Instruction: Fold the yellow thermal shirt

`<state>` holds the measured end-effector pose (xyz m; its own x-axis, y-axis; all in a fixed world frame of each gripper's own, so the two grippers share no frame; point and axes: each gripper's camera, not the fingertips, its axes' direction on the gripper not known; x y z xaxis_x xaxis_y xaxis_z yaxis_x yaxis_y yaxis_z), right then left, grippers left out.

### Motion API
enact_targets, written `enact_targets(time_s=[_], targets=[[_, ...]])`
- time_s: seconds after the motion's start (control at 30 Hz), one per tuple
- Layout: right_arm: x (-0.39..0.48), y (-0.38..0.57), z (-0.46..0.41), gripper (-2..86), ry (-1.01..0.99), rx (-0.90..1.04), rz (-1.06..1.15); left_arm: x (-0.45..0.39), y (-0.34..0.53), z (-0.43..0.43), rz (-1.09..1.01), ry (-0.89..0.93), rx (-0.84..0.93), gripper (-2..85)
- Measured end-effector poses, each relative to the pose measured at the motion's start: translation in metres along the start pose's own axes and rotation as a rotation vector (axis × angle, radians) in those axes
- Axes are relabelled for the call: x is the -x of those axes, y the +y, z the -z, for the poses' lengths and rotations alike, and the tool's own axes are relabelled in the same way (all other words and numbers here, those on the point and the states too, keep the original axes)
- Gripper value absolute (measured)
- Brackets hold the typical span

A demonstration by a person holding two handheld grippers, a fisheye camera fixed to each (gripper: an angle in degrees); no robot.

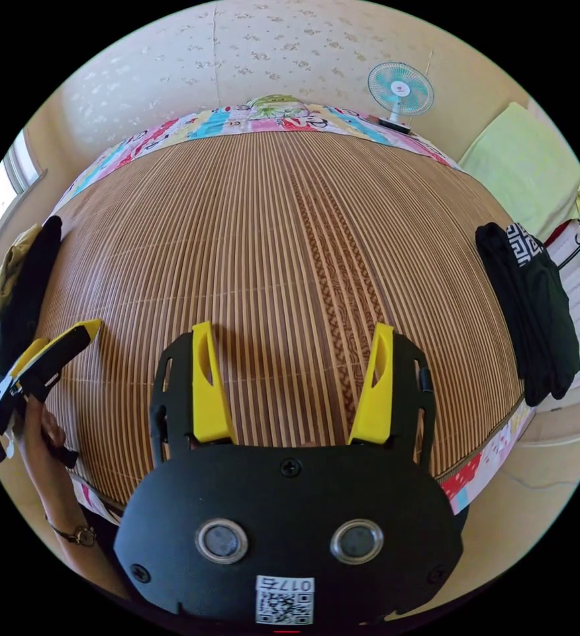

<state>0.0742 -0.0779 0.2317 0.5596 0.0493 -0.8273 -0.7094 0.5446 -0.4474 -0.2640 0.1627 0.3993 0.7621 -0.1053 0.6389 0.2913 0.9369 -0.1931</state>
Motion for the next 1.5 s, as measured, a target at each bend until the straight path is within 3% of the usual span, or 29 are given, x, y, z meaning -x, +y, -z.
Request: enact_targets(time_s=[1.5], targets=[[-0.041,-0.054,0.028,30.9,0.032,0.017,0.0,0.072,0.04,-0.028,-0.02,0.0,0.006,30.5]])
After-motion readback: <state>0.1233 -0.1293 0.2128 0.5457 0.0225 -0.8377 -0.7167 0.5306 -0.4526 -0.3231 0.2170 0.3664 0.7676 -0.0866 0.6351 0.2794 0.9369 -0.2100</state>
